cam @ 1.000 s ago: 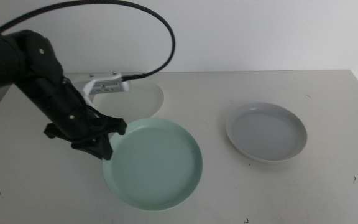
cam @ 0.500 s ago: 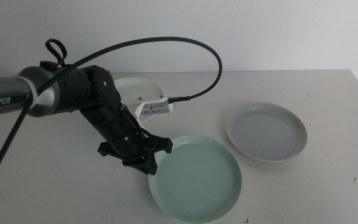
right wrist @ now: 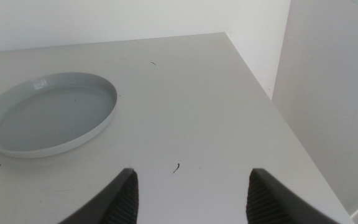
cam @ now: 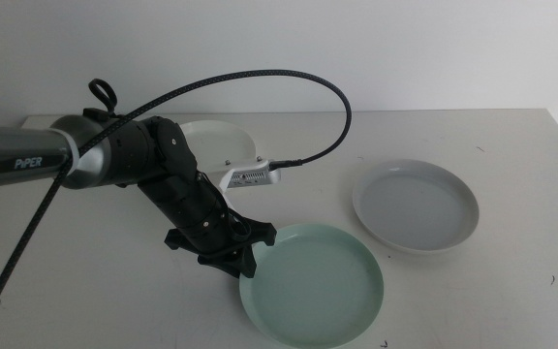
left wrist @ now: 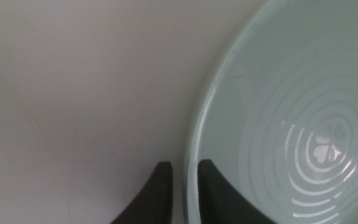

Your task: Stack the three bowls on top of each other.

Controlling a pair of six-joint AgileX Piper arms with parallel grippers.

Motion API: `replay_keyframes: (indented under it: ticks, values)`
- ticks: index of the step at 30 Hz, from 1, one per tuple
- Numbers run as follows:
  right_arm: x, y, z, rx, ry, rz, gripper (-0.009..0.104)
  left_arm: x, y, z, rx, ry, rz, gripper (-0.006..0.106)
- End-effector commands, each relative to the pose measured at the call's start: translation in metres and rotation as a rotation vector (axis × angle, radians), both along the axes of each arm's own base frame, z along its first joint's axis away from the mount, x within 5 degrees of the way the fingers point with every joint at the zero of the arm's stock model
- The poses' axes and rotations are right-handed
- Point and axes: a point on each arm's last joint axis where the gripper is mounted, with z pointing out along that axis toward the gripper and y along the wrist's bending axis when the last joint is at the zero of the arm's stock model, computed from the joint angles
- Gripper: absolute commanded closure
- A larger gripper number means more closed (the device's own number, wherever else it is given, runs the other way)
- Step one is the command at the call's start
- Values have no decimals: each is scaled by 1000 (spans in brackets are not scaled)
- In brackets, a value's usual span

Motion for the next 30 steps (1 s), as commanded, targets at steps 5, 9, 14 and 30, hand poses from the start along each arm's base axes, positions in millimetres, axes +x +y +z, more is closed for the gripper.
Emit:
replay_keyframes:
  ticks: [5, 9, 14, 30]
  values:
    - [-2, 1, 15, -27, -111, 13, 50, 2, -5, 37, -56, -84, -35, 29]
    - [-2, 1, 15, -27, -111, 13, 50, 4, 0, 62, -78, -102, -60, -5]
    - [-2, 1, 15, -27, -111, 13, 50, 5, 6, 123, -124, -243, -56, -5]
    - [-2, 1, 15, -27, -111, 13, 50, -23, 71, 262, 201, -727, 201, -5]
